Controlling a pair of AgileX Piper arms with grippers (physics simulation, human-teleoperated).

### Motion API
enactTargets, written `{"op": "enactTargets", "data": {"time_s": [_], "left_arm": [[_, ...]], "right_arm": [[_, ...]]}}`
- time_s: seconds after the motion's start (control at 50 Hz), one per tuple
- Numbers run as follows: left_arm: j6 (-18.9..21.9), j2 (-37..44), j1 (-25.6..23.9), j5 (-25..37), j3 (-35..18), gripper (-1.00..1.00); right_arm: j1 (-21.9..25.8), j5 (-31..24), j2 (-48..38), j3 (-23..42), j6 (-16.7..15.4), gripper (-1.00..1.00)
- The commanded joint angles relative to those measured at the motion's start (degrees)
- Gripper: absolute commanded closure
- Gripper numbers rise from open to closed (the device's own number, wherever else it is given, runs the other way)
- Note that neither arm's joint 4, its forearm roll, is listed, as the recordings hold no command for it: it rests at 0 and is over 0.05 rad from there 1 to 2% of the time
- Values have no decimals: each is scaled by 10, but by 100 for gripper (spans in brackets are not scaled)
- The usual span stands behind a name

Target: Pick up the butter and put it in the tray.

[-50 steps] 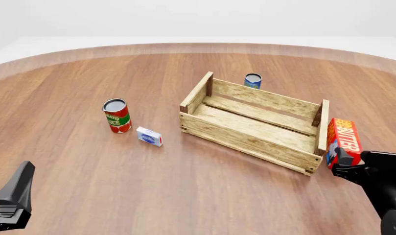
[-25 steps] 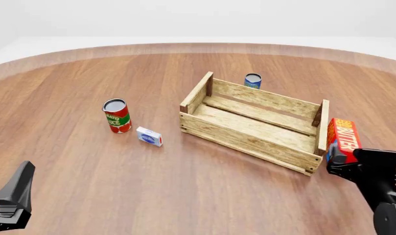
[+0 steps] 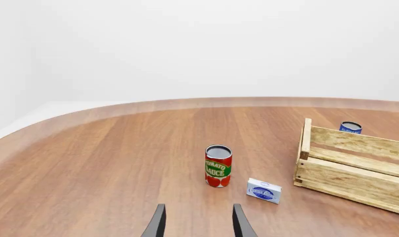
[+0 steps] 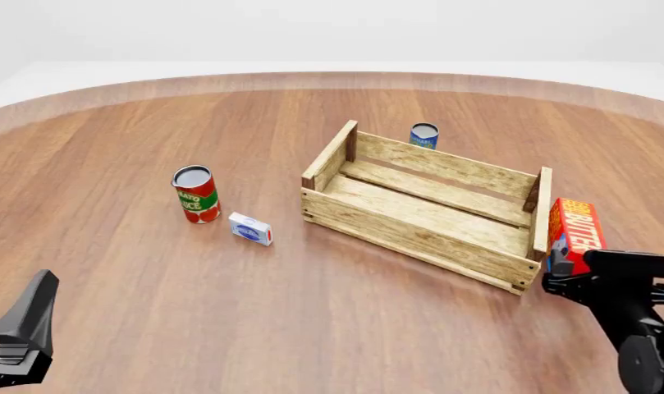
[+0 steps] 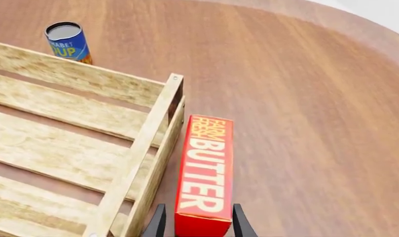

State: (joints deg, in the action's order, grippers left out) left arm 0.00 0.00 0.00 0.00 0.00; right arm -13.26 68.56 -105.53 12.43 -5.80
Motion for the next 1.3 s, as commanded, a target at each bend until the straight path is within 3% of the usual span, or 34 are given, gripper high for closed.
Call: {"op": "enactTargets", "data": {"time_s": [0.02,0.74,0.76,1.14,1.3], "left_arm": [[0,0,0,0,0,-100],[0,0,0,0,0,-100],[0,0,0,0,0,-100],[0,0,0,0,0,-100],[0,0,0,0,0,-100]], "right_arm": [[-2,1,-11,4,-4,-100],[-1,-7,-15,15,0,-100],[-1,-7,-15,15,0,100],[-15,-5,-8,11,12,100],[-20,-31,46,2,21,100]]}}
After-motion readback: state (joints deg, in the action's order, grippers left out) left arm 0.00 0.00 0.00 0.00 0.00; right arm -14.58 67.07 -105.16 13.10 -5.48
